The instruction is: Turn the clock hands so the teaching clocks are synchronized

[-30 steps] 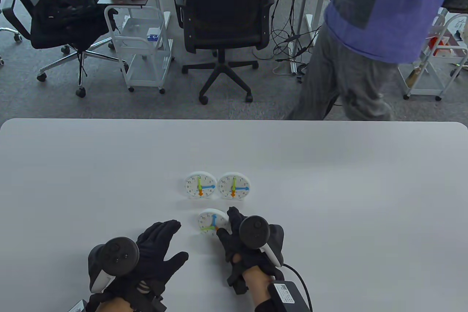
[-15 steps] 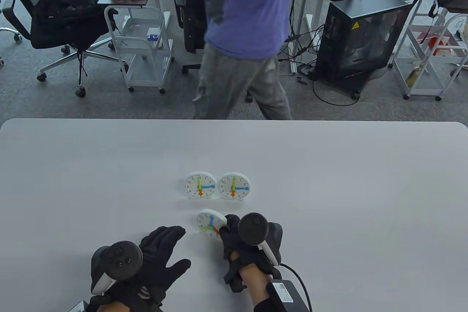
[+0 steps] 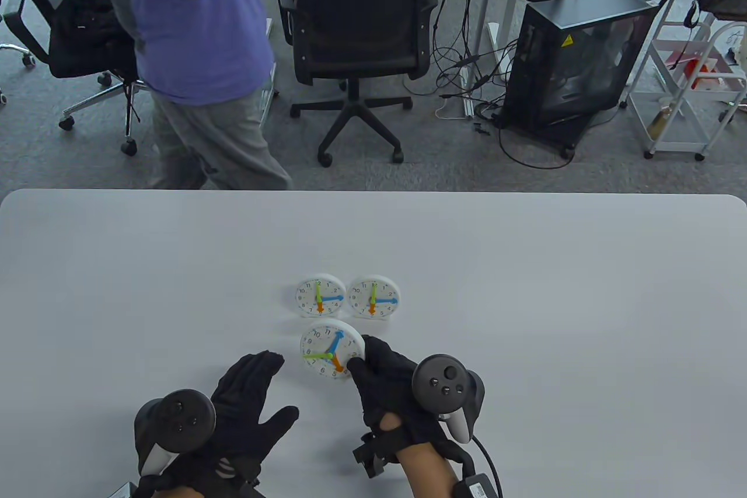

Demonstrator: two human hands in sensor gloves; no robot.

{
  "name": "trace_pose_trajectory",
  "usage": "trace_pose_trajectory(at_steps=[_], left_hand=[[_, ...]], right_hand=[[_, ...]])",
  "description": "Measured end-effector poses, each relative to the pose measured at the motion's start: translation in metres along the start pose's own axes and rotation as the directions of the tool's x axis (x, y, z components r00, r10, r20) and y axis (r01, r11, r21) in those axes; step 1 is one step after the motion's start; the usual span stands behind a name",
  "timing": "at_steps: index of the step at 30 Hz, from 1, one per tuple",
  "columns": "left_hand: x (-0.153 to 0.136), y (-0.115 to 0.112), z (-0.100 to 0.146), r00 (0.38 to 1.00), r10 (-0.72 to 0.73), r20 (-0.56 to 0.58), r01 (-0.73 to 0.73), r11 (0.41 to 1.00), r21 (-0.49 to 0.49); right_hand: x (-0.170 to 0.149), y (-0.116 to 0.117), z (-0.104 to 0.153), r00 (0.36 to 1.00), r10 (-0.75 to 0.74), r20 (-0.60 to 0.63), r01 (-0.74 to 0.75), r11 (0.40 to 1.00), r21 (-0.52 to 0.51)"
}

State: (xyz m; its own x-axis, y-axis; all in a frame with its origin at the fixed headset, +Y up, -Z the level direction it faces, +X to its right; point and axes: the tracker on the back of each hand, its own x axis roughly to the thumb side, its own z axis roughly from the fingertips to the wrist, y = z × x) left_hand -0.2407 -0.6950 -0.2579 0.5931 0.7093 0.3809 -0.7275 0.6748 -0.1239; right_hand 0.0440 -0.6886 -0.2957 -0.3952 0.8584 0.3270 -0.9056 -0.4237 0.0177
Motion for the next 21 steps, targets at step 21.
trace_pose_trajectory(at_steps=[21], left_hand=[[-0.016, 0.003, -0.002, 0.948, 0.315, -0.042, -0.314, 0.949, 0.020]], right_hand=[[0.022, 0.016, 0.007, 0.996, -0.020, 0.092, 0.009, 0.993, 0.120]])
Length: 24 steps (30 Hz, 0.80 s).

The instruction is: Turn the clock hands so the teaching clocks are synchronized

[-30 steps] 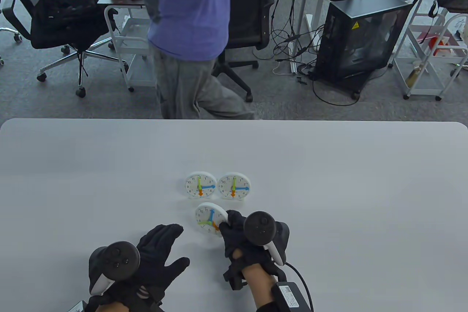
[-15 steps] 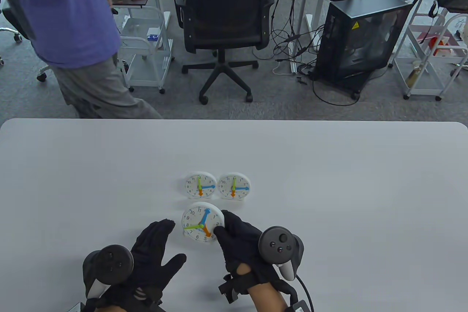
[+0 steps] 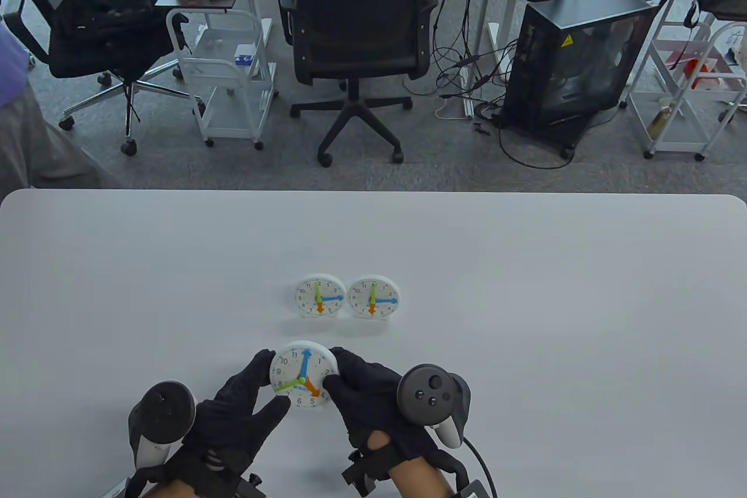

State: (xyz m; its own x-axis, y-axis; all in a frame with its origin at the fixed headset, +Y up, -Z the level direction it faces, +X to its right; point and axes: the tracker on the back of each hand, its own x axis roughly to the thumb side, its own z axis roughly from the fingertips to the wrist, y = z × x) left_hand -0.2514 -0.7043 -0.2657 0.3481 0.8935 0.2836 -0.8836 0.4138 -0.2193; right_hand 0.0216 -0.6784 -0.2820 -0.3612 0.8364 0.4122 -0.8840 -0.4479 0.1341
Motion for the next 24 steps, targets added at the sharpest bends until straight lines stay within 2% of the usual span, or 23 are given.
trace_pose_trajectory(at_steps=[6, 24], left_hand=[[-0.0051, 0.0048, -0.0008, 0.990, 0.134, -0.035, -0.133, 0.991, 0.035], [-0.0093, 0.0060, -0.0043, 0.987, 0.153, -0.050, -0.151, 0.988, 0.034]], right_hand=[[0.0004, 0.0015, -0.0003, 1.000, -0.020, 0.002, 0.020, 1.000, 0.023], [0.0035, 0.0076, -0.0002, 1.000, 0.013, 0.020, -0.015, 0.998, 0.068]])
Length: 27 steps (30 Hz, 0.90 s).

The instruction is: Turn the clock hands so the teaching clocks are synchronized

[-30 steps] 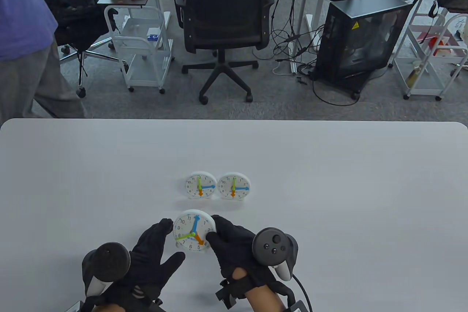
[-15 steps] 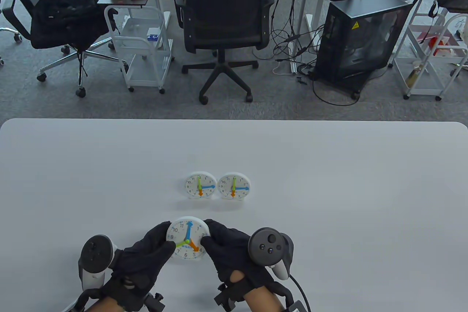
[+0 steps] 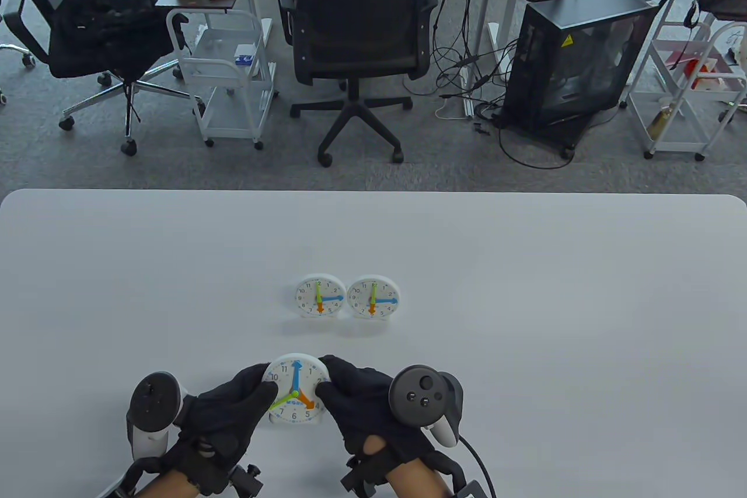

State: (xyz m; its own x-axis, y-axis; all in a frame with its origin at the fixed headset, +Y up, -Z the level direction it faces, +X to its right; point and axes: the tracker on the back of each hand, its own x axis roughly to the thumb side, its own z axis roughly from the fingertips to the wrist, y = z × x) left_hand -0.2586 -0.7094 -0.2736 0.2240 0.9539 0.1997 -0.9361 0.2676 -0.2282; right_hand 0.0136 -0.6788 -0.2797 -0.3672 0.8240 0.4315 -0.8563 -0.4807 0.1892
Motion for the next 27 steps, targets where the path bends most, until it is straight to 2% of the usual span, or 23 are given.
trace_pose_trajectory(at_steps=[27], left_hand=[[-0.0009, -0.0016, -0.0017, 1.000, -0.013, 0.003, 0.013, 1.000, -0.022]], right_hand=[[-0.0002, 0.0014, 0.0001, 0.999, 0.041, -0.024, -0.041, 0.999, -0.001]])
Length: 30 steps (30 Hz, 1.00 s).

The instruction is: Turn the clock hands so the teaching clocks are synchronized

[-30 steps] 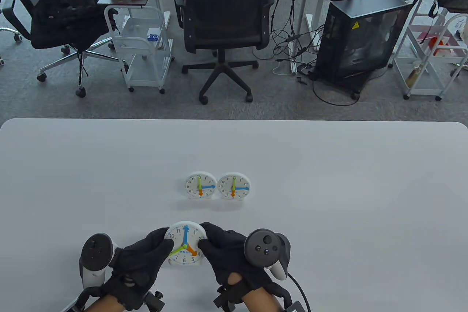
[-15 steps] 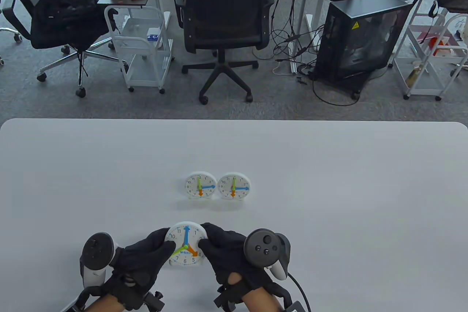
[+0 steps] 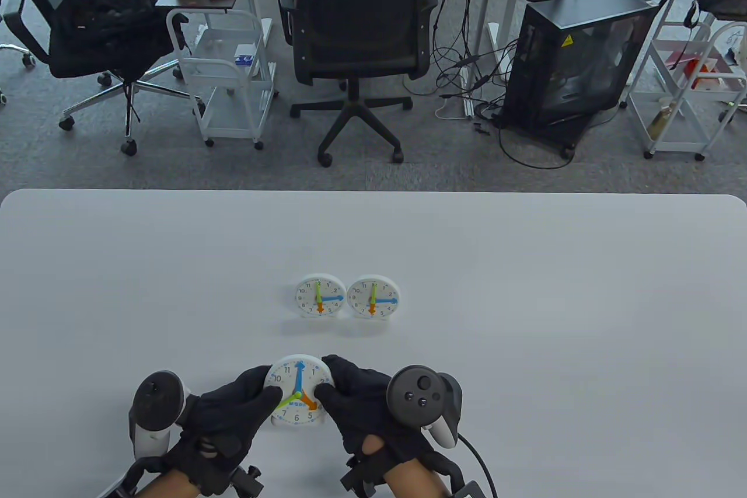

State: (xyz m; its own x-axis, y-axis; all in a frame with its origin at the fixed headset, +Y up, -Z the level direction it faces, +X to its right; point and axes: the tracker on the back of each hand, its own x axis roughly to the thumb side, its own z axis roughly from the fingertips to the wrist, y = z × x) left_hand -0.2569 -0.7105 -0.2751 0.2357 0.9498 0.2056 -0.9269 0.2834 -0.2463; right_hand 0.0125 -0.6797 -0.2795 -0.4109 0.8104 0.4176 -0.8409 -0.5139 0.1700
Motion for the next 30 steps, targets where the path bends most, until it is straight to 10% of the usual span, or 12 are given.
trace_pose_trajectory(at_steps=[30], left_hand=[[-0.0035, -0.0056, 0.0018, 0.998, 0.049, -0.046, -0.049, 0.999, -0.004]], right_hand=[[0.0036, 0.0053, -0.0007, 0.991, 0.131, 0.009, -0.131, 0.991, -0.007]])
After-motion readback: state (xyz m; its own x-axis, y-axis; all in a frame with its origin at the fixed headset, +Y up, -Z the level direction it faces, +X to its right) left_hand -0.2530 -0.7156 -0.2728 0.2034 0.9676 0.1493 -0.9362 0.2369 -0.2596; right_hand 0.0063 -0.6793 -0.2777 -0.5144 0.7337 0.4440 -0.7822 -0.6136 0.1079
